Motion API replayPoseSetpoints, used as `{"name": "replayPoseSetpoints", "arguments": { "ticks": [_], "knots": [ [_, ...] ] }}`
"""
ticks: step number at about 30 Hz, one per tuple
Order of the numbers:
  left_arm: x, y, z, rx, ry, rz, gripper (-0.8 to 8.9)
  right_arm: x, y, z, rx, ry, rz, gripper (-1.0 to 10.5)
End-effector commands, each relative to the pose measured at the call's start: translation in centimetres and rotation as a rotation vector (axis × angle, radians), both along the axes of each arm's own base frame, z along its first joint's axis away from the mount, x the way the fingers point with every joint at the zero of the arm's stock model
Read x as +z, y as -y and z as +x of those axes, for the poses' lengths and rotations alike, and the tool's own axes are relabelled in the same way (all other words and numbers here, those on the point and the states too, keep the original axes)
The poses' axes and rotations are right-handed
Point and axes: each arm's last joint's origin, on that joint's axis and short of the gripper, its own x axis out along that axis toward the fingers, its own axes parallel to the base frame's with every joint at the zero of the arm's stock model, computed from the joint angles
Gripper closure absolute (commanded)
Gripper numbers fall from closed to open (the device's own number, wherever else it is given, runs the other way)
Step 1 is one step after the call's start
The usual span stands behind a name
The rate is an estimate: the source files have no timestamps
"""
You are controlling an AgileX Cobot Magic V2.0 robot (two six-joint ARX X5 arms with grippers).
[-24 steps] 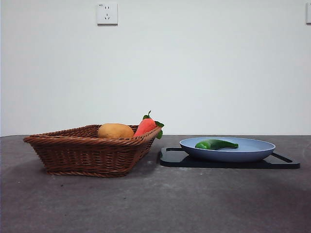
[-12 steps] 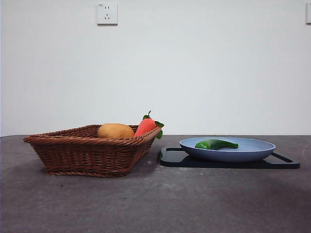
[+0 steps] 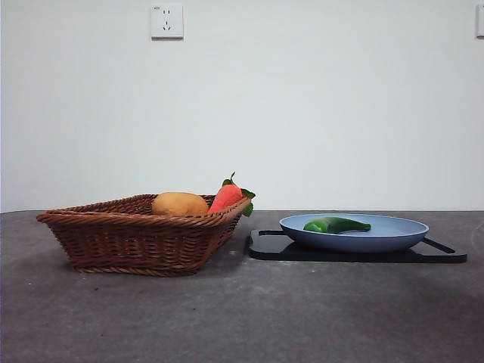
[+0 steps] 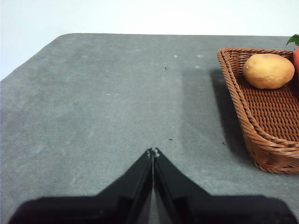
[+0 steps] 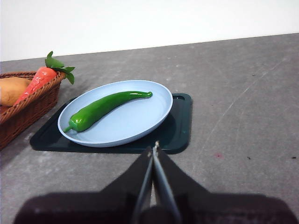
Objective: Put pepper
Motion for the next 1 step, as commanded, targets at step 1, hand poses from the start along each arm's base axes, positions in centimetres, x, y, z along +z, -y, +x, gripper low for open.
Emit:
{"name": "replayPoseSetpoints", "arguments": {
  "ticks": [1],
  "knots": [
    [-0.22,-0.01,0.05,-0.002,0.006,-0.007,8.05,-0.16,0.01,0.0,-0.004,-0.004,0.006,9.4]
  ]
}}
